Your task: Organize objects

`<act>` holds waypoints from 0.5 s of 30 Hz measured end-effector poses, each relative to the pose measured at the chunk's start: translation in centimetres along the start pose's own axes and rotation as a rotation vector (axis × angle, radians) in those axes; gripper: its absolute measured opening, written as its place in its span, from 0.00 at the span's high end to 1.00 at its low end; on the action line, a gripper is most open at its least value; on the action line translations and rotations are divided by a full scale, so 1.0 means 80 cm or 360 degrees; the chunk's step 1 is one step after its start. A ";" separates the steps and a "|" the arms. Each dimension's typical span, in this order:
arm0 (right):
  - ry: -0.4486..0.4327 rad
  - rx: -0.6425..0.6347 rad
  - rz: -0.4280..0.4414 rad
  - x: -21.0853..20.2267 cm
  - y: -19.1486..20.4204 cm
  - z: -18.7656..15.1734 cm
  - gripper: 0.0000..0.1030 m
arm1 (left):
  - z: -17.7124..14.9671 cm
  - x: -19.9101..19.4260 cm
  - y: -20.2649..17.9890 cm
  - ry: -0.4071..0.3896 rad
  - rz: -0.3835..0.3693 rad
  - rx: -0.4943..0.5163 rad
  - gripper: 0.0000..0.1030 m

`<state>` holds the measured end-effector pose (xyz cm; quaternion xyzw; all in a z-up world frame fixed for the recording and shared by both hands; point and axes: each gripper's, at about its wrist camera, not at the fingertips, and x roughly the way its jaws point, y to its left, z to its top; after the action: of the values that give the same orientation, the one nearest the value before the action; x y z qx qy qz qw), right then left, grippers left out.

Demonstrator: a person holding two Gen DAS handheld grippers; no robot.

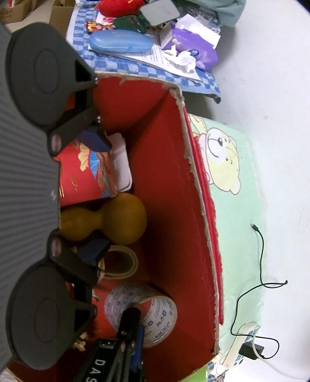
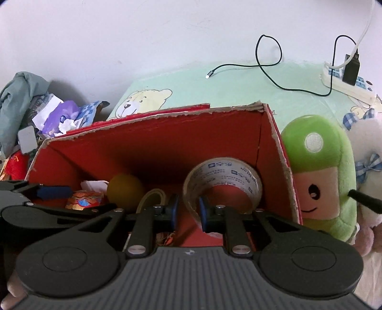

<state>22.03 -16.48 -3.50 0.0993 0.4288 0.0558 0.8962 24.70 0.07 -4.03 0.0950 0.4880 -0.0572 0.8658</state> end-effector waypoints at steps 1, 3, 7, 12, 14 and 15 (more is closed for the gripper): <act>-0.0002 0.0001 0.0000 0.000 0.000 0.000 0.84 | 0.000 0.000 0.000 0.0001 0.0000 0.0001 0.20; -0.0005 0.0001 -0.0001 0.000 0.000 0.000 0.84 | 0.000 0.000 0.000 0.0003 0.0001 0.0003 0.20; -0.0002 -0.0003 -0.0007 0.002 0.001 0.000 0.84 | -0.001 0.000 0.001 0.0003 -0.0003 0.0004 0.20; -0.0003 -0.0005 -0.0017 0.003 0.002 -0.001 0.84 | 0.000 0.000 0.002 0.0001 -0.0009 0.0005 0.19; -0.0002 -0.0007 -0.0022 0.004 0.002 -0.001 0.84 | -0.001 0.000 0.001 -0.0001 -0.0011 0.0005 0.19; -0.0003 -0.0007 -0.0024 0.004 0.002 -0.001 0.84 | -0.001 0.000 0.001 -0.0002 -0.0012 0.0006 0.19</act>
<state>22.15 -16.29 -3.75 0.0941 0.4286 0.0499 0.8972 24.69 0.19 -4.06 0.0947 0.4879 -0.0613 0.8656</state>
